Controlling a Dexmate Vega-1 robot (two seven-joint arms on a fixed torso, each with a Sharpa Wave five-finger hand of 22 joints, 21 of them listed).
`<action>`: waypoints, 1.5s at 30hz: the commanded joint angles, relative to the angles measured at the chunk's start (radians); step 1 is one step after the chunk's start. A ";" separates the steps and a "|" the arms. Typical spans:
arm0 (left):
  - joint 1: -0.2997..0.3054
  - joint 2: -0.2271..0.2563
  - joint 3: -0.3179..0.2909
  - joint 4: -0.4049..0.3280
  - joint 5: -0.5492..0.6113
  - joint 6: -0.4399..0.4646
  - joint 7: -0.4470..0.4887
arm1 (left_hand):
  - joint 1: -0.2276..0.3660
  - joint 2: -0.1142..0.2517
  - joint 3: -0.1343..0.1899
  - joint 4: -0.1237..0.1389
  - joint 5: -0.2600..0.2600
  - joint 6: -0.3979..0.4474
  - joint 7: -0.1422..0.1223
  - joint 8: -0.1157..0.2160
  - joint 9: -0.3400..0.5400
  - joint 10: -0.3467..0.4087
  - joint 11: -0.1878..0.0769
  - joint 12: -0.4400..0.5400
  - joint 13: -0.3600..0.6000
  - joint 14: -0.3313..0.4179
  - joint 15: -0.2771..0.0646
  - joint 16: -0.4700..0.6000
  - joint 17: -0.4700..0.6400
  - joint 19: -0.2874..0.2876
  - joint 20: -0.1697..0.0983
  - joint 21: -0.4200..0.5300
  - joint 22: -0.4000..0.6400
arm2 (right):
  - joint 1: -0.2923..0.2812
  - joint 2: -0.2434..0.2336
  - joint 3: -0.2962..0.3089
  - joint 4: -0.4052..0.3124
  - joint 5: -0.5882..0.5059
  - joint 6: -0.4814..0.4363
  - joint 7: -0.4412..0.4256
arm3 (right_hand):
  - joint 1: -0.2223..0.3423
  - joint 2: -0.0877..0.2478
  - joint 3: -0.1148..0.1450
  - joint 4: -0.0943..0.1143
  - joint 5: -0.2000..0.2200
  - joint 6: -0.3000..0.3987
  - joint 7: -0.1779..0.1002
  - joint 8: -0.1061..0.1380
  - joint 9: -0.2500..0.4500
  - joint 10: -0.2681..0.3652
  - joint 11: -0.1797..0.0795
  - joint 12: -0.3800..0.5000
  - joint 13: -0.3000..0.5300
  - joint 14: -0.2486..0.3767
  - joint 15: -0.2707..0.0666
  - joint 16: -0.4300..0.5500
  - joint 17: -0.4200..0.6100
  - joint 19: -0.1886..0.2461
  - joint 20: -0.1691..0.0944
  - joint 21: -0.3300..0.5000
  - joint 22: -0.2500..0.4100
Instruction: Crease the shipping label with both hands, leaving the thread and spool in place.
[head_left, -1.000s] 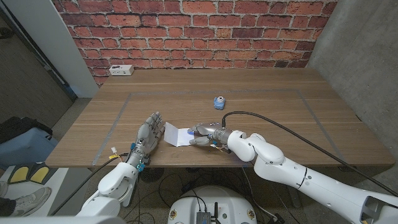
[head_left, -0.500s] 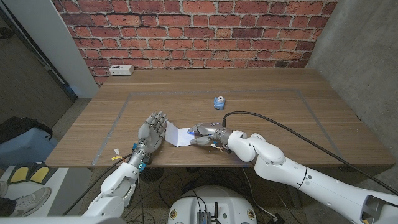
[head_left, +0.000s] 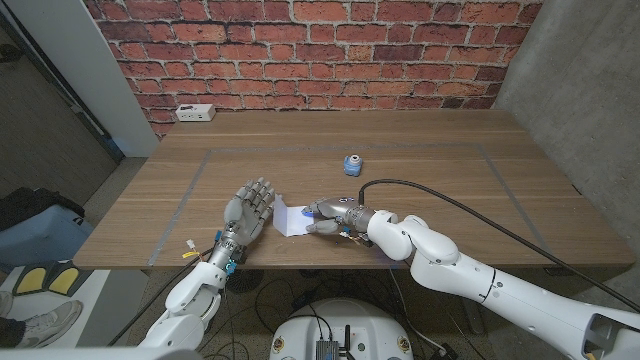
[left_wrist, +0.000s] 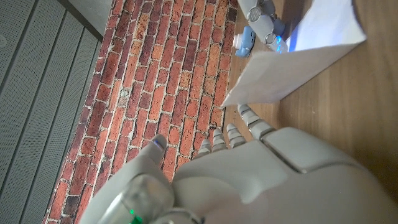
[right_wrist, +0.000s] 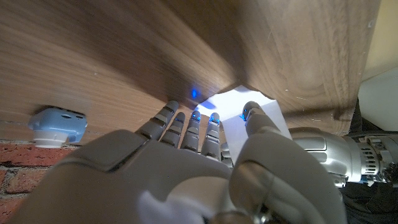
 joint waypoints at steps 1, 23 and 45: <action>0.023 0.052 -0.008 -0.069 0.046 0.064 0.099 | -0.011 -0.004 -0.004 0.002 0.000 0.004 -0.011 -0.003 0.005 -0.002 0.083 -0.011 0.003 -0.001 0.065 -0.010 0.003 0.000 0.056 -0.007 0.002 | 0.004 -0.002 0.005 0.007 0.017 0.003 -0.007 | 0.012 0.000 0.009 -0.001 -0.002 0.006 -0.004 -0.003 0.005 0.010 -0.003 -0.002 0.005 0.007 -0.013 0.007 0.002 0.012 0.003 0.007 0.004; 0.077 -0.003 -0.007 -0.108 0.258 -0.050 0.317 | 0.000 0.003 0.009 -0.015 -0.002 0.052 -0.181 -0.017 0.005 -0.050 0.035 -0.041 0.006 -0.052 0.042 -0.025 0.003 -0.043 0.055 -0.085 0.000 | 0.028 0.007 -0.017 0.021 0.006 -0.014 0.013 | 0.028 -0.006 0.004 0.003 -0.005 0.018 -0.004 -0.001 0.005 0.036 -0.059 0.002 0.005 0.013 -0.020 0.010 0.003 0.013 0.006 0.006 0.004; 0.231 -0.035 -0.032 -0.335 0.222 0.136 0.641 | 0.079 0.012 0.084 -0.108 -0.015 0.304 0.135 0.013 0.015 0.309 0.173 0.035 0.015 0.330 0.138 0.013 0.004 0.297 0.180 -0.013 -0.002 | 0.048 0.011 -0.019 0.041 0.014 -0.014 0.018 | 0.040 -0.005 0.003 0.005 -0.005 0.009 -0.001 -0.006 0.005 0.021 -0.039 -0.007 0.005 0.004 -0.019 0.007 0.003 0.012 0.005 0.005 0.004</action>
